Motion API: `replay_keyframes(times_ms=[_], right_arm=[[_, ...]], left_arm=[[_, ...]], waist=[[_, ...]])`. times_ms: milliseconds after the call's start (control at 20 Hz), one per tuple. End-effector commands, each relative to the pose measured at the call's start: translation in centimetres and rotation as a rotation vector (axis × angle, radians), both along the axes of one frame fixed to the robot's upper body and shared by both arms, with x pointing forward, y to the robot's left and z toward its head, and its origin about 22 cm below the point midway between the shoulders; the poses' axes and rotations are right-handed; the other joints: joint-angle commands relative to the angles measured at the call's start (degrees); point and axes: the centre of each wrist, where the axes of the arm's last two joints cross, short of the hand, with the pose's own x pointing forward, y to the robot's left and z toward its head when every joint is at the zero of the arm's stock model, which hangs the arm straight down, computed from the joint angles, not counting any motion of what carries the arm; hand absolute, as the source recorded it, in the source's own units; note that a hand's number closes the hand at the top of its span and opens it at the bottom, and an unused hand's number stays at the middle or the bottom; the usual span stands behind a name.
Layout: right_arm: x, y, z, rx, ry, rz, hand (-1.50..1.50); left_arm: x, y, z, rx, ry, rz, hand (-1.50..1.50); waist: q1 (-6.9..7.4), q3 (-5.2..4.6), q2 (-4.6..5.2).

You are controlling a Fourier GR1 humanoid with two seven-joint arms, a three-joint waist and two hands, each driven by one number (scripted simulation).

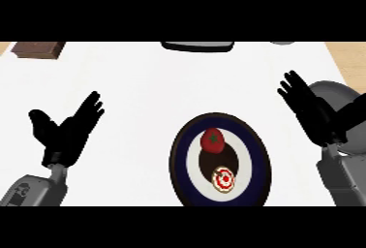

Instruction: Pick the cupcake from the plate and place it in the pan

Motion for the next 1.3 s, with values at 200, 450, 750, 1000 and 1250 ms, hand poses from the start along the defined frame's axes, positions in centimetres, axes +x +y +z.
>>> replay_keyframes(times_ms=[200,450,750,1000,1250], right_arm=[[-0.9,2.7,7.4,-0.03,-0.435,-0.076,1.5],[-5.6,0.7,5.0,-0.489,-0.492,-0.264,1.5],[-14.7,-0.2,4.3,-0.717,-0.424,-0.27,-1.5],[-18.2,1.9,6.8,-0.872,-0.433,-0.217,-1.5],[-18.0,3.5,10.2,-1.034,-0.343,-0.138,-1.5]], left_arm=[[0.4,2.3,3.1,0.048,-0.183,0.141,0.0],[0.2,2.6,2.7,0.024,-0.152,0.19,0.0],[-1.0,3.7,1.5,0.029,-0.161,0.218,0.0],[-0.1,1.8,3.1,0.008,-0.196,0.162,0.0],[-0.7,0.5,3.1,0.017,-0.196,0.121,0.0]], waist=[[-1.18,3.31,-2.09],[-5.61,3.1,-2.97],[-5.34,3.14,-2.0],[-2.36,3.24,-1.14],[-0.23,3.21,-0.83]])
